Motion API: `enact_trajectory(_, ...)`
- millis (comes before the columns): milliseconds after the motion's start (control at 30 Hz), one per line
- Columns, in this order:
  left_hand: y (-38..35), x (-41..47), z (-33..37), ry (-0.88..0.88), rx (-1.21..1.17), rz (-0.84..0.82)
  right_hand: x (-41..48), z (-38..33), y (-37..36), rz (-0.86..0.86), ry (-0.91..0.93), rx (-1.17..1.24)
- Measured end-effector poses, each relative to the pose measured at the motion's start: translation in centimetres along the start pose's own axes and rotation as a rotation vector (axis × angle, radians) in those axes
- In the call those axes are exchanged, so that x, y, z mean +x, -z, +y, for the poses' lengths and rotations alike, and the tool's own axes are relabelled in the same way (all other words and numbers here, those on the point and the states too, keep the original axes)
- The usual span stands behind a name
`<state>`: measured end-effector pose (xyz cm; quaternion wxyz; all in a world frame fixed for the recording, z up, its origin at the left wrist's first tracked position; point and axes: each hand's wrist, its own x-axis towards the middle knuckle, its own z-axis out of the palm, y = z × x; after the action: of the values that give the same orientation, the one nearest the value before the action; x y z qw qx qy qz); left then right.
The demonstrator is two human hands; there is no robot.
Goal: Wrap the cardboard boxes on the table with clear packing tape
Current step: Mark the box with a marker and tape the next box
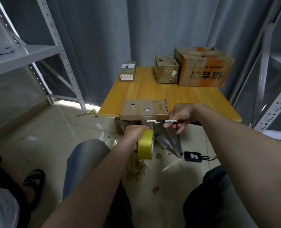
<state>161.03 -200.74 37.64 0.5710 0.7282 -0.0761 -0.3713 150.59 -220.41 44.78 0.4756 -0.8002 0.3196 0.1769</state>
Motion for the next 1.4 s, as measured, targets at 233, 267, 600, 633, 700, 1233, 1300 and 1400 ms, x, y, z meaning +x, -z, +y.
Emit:
enact_trajectory(233, 0.0, 0.1, 0.1, 0.013, -0.042, 0.006, -0.1, -0.3, -0.4, 0.033, -0.007, 0.005)
enact_trajectory(267, -0.1, 0.0, 0.2, 0.011, -0.05, 0.005, -0.1, -0.4, -0.4, 0.033, -0.008, 0.009)
enact_trajectory(600, -0.3, 0.3, 0.4, -0.031, -0.026, 0.04, 0.0, -0.1, -0.7, 0.034, -0.055, 0.053)
enact_trajectory(633, -0.3, 0.3, 0.5, -0.032, -0.025, 0.038, 0.1, 0.0, -0.8, 0.018, -0.063, 0.056)
enact_trajectory(700, -0.4, 0.4, 0.4, -0.027, -0.02, 0.036, 0.2, 0.1, -0.9, -0.009, -0.073, 0.056)
enact_trajectory(1233, -0.6, 0.8, -0.4, -0.029, 0.039, 0.045, 1.0, -0.2, -1.3, -0.032, -0.073, 0.026)
enact_trajectory(1300, -0.7, 0.9, -0.6, -0.039, 0.056, 0.053, 1.2, -0.1, -1.3, -0.026, -0.08, 0.014)
enact_trajectory(1400, -0.6, 0.9, -0.7, -0.05, 0.066, 0.057, 1.4, -0.3, -1.3, -0.021, -0.088, -0.001)
